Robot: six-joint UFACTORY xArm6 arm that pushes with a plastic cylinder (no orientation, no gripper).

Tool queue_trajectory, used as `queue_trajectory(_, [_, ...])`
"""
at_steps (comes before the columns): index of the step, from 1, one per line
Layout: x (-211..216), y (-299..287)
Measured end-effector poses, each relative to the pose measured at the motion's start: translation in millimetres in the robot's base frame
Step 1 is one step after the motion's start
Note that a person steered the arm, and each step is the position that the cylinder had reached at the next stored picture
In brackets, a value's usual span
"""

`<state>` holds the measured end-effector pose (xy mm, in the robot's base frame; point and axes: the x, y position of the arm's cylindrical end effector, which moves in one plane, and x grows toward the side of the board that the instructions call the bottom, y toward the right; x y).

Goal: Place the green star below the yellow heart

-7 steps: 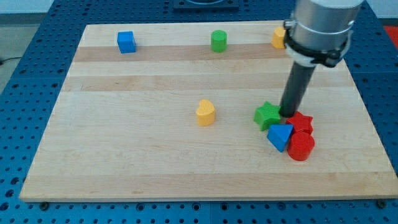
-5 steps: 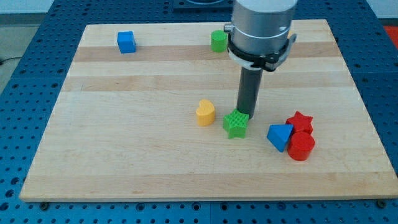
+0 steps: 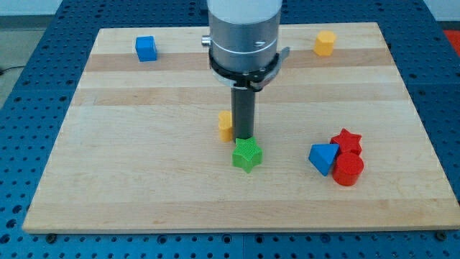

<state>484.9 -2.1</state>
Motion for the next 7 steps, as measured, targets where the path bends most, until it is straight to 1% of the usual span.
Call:
queue_trajectory(1, [2,0])
queue_trajectory(3, [24,72])
queue_trajectory(4, [28,79])
queue_trajectory(6, [37,-12])
queue_trajectory(7, [37,-11])
